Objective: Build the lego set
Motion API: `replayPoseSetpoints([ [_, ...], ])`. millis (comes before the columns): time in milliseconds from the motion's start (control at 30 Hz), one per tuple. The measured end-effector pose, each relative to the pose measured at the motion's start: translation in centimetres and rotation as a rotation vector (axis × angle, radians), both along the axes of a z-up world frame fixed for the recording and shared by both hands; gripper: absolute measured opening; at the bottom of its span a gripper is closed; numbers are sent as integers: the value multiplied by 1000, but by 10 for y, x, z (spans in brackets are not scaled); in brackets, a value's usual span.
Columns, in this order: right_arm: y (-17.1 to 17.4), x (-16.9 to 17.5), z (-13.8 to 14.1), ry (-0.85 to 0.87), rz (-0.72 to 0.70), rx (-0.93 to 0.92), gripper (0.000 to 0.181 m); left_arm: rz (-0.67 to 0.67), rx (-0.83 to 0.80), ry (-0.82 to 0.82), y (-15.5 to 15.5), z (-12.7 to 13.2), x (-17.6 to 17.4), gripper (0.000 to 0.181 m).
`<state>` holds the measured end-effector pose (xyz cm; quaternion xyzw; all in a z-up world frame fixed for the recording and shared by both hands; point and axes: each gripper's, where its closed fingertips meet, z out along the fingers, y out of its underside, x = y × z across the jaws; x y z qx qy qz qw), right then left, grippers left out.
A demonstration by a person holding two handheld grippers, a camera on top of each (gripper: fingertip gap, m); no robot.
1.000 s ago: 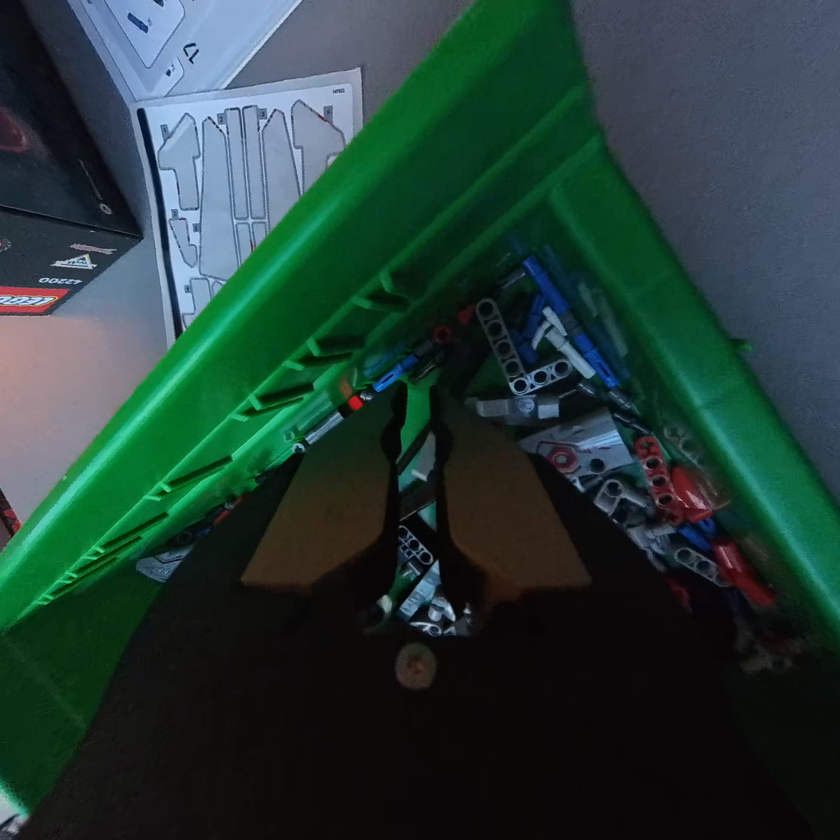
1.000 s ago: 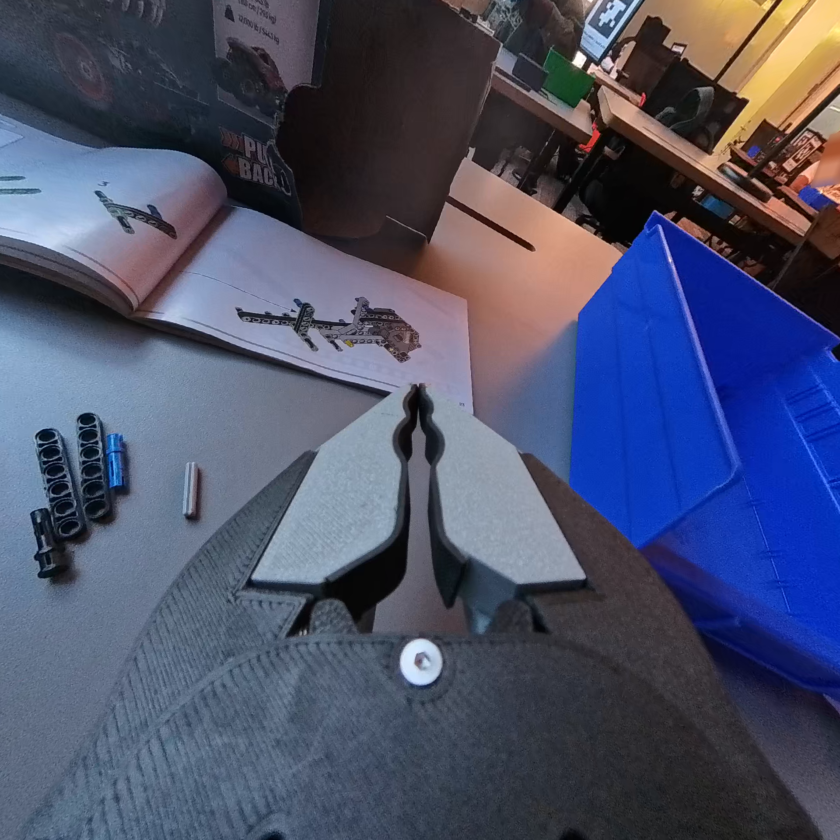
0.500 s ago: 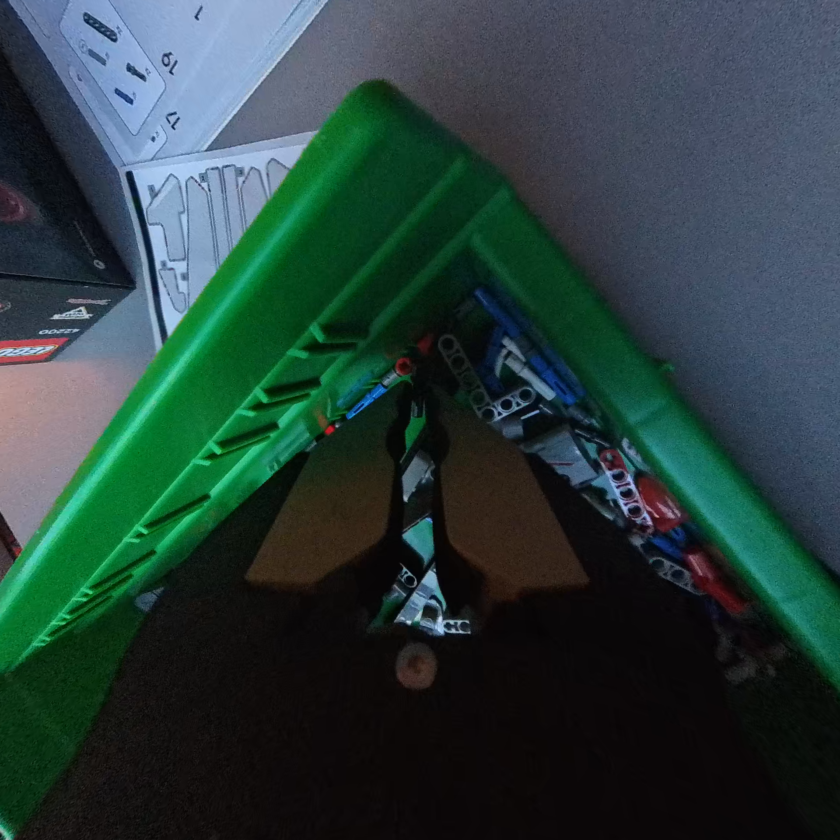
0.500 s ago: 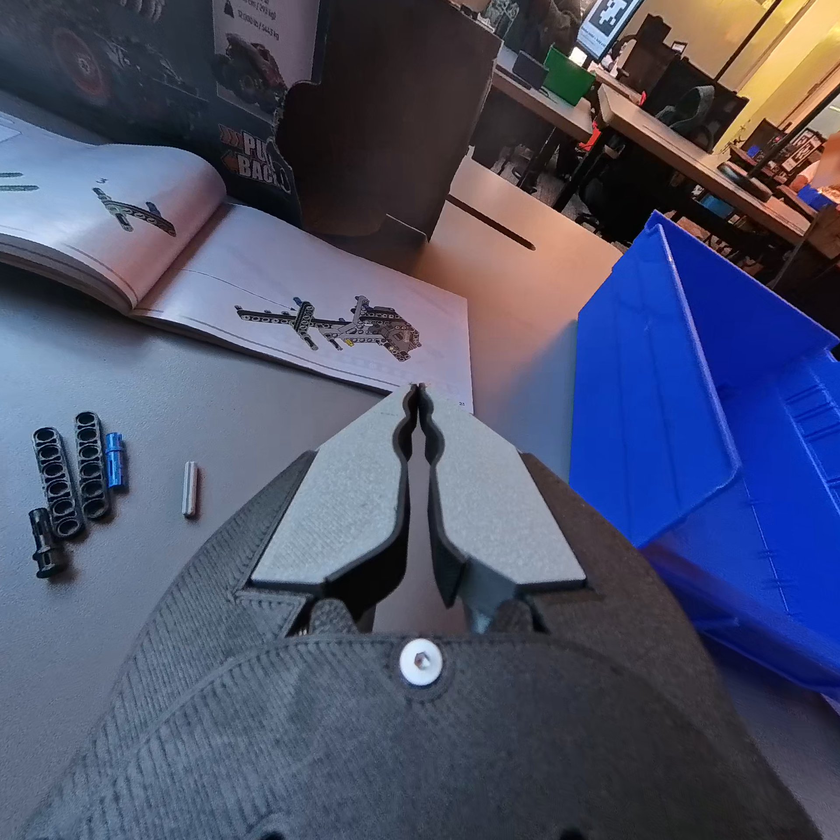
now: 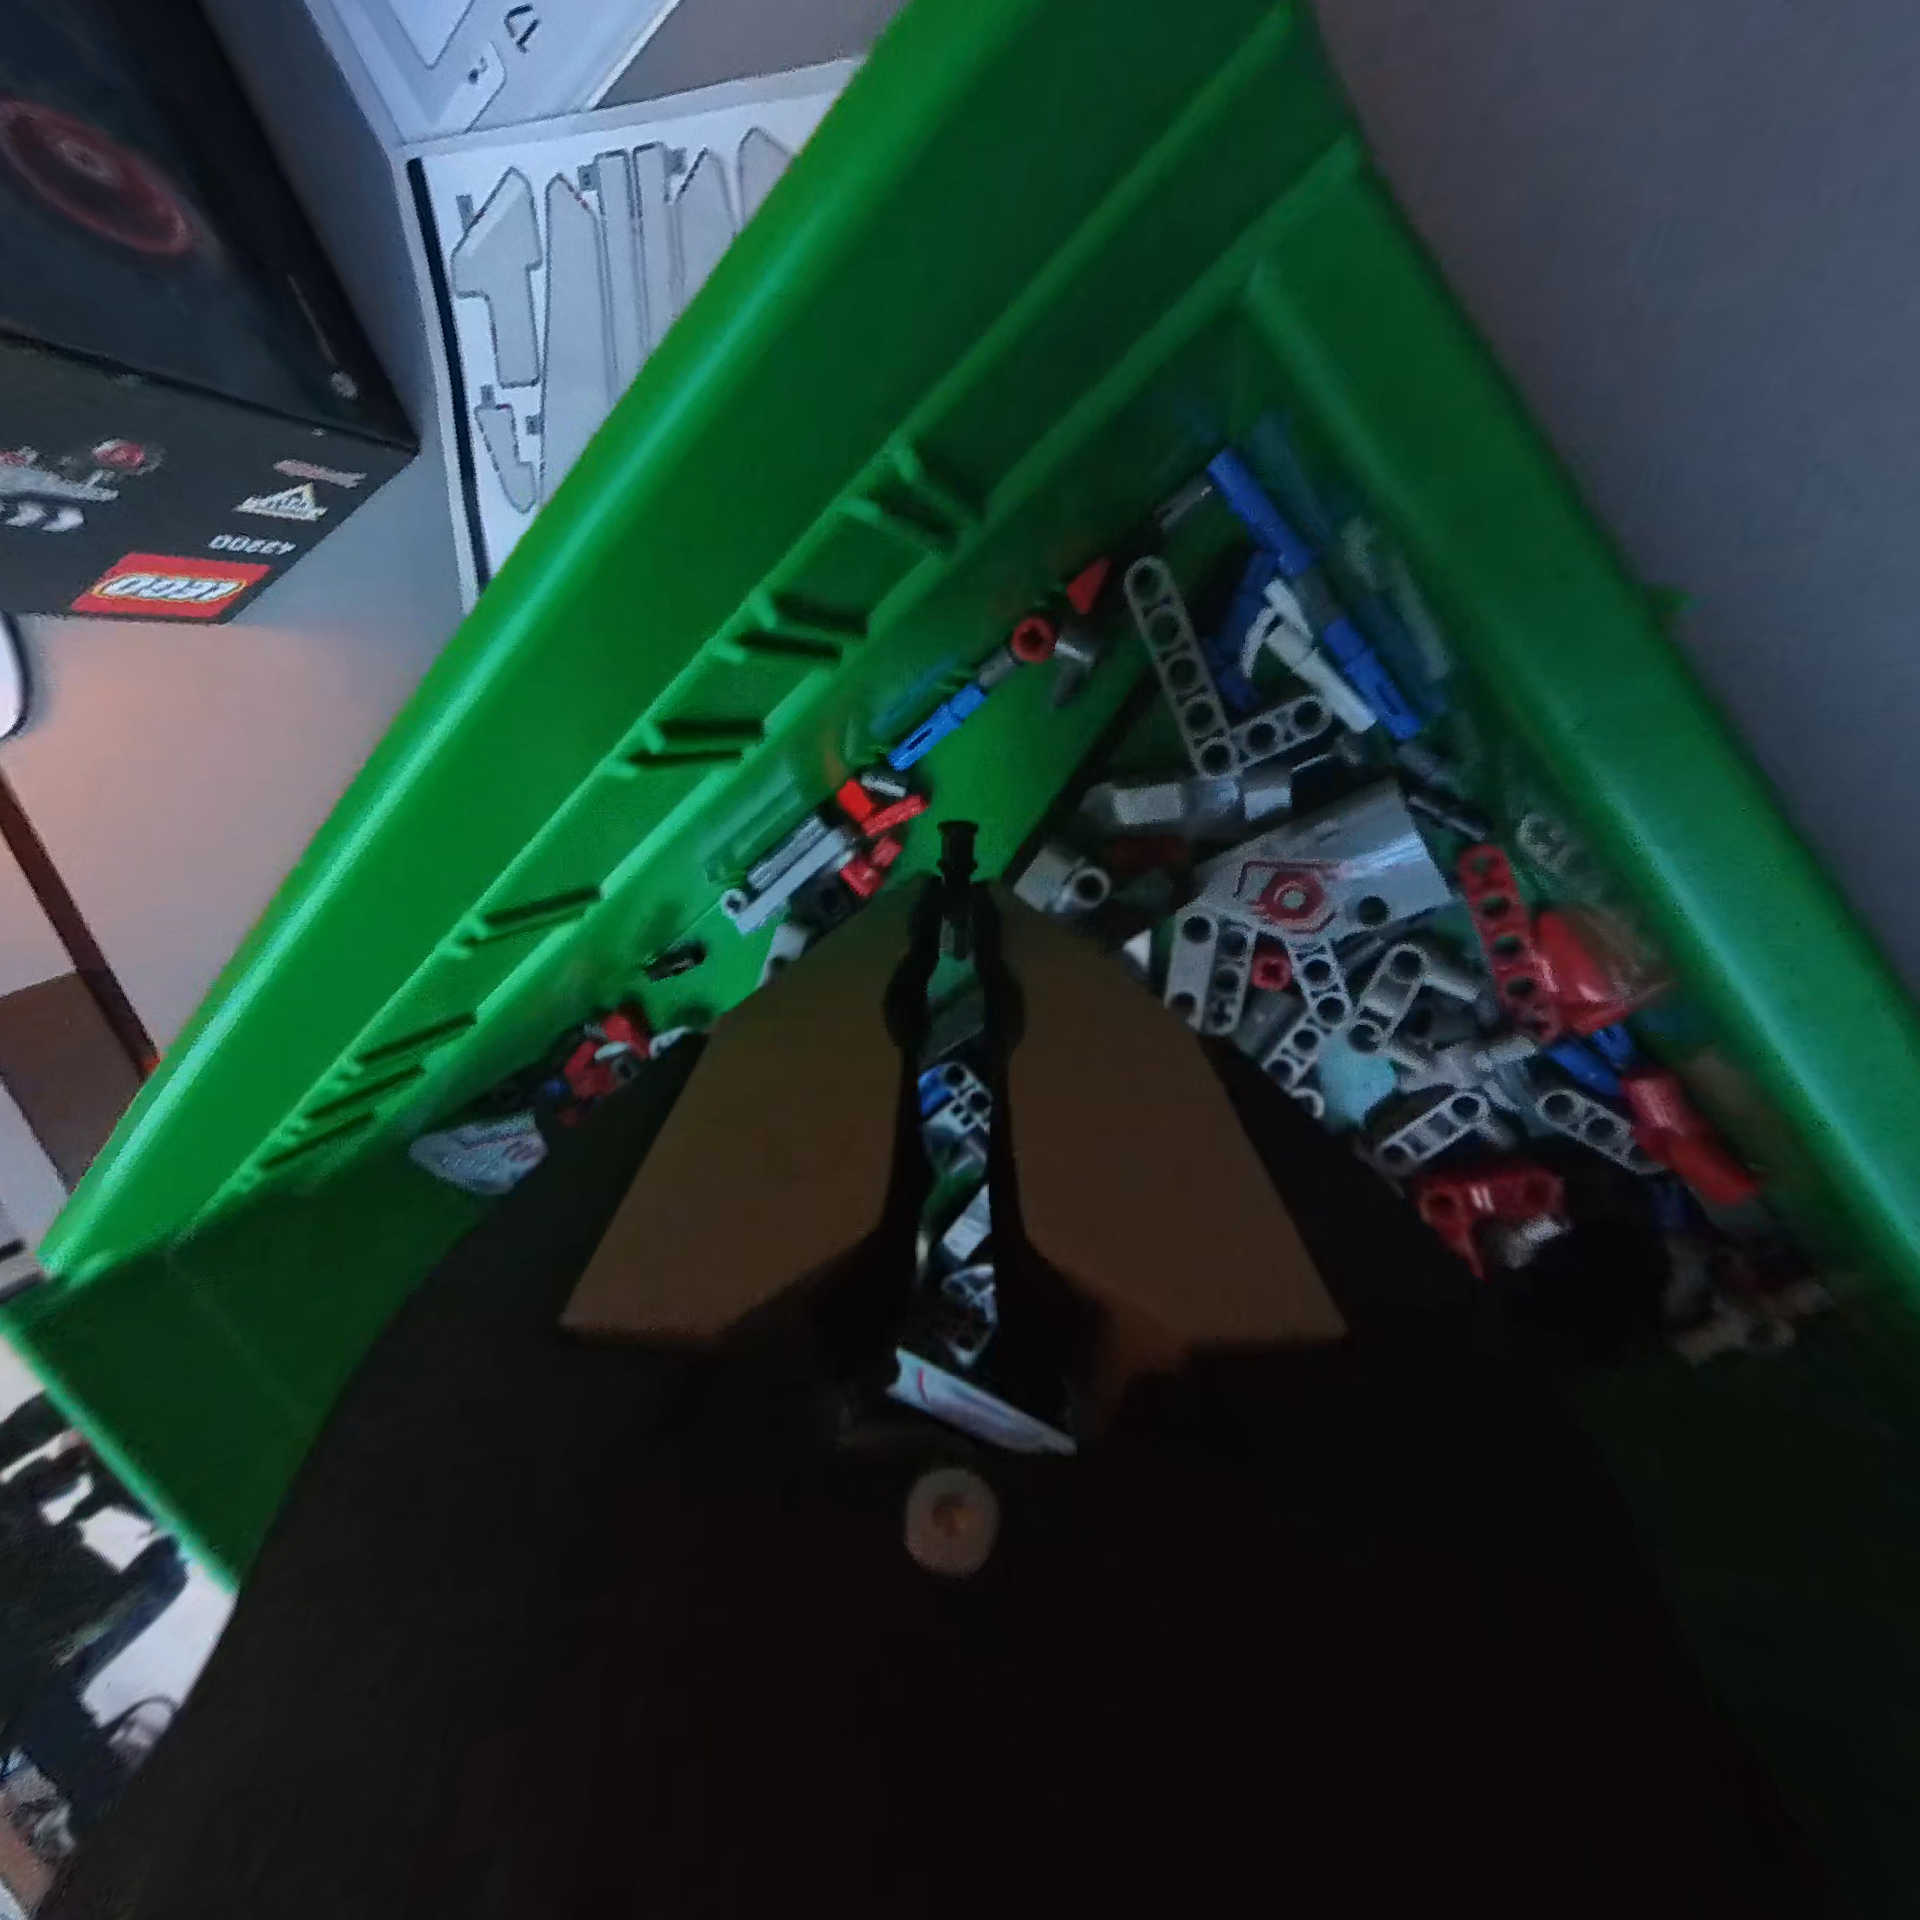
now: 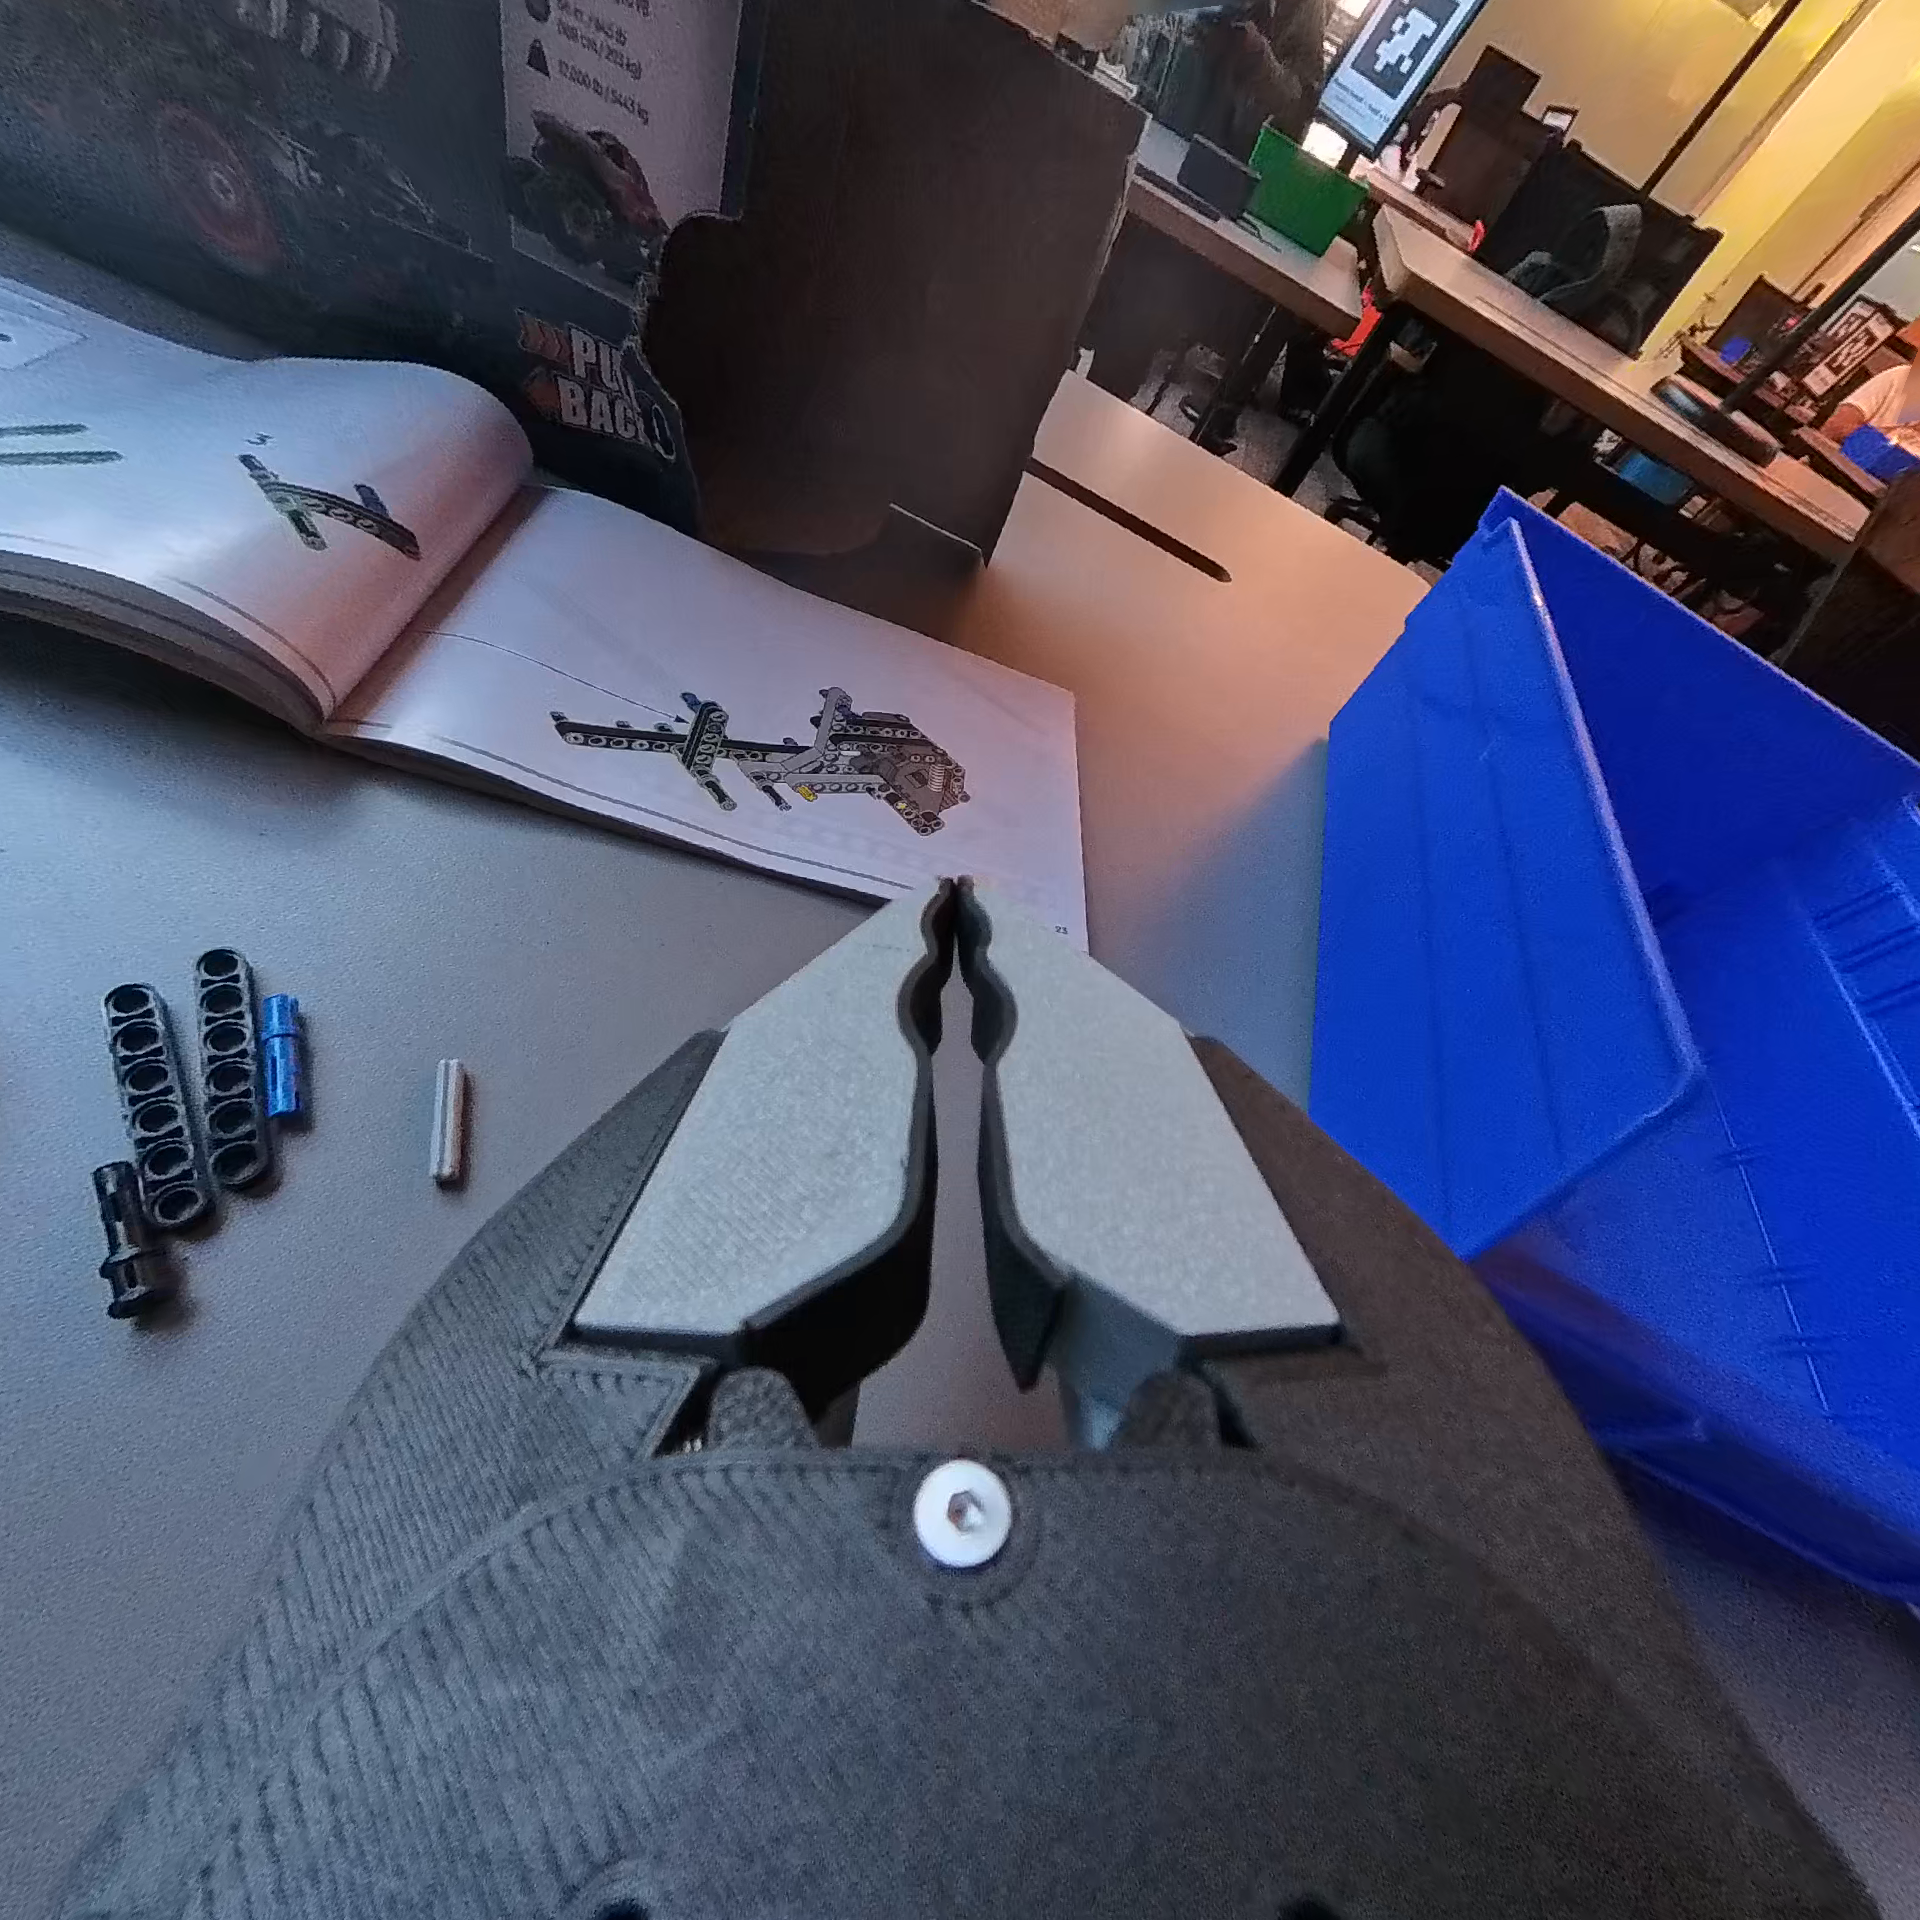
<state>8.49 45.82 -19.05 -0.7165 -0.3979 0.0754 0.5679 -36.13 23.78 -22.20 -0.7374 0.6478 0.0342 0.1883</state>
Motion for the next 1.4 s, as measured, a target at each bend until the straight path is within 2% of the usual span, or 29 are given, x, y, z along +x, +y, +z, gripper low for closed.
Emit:
replayPoseSetpoints([
  [100, -2, -4, 0, 7, 21, -8, 0, 95, 63, -20, 8, 29, -18, 3],
  [233, -10, -13, 2, 23, 76, -4, 0, 284, 194, -138, 16, 88, -27, 3],
  [333, -17, -18, 9, 49, 116, 14, 0, 417, 323, -292, 19, 138, -16, 3],
  [433, -25, -19, 19, 105, 153, 32, 0, 501, 275, -474, 4, 159, 25, 3],
  [567, -37, -20, 32, 201, 204, 33, 0, 403, 176, -629, -32, 152, 116, 3],
  [700, -52, -23, 44, 253, 269, 60, 0, 328, 66, -713, -58, 117, 206, 2],
  [800, -89, -40, 66, 328, 419, 118, 0, 331, 29, -780, -56, 95, 246, 3],
  [867, -137, -65, 73, 364, 568, 86, 0, 339, 9, -788, -55, 78, 263, 3],
  [967, -214, -110, 57, 311, 733, -26, 0, 355, 16, -784, -53, 55, 277, 3],
  [1033, -254, -129, 49, 287, 798, -65, 0, 341, 29, -802, -56, 49, 285, 3],
  [1200, -290, -146, 52, 387, 880, -217, 16, 300, 34, -837, -73, 46, 299, 2],
  [1400, -304, -160, 48, 414, 938, -318, 15, 237, 113, -844, -85, 52, 298, 2],
])
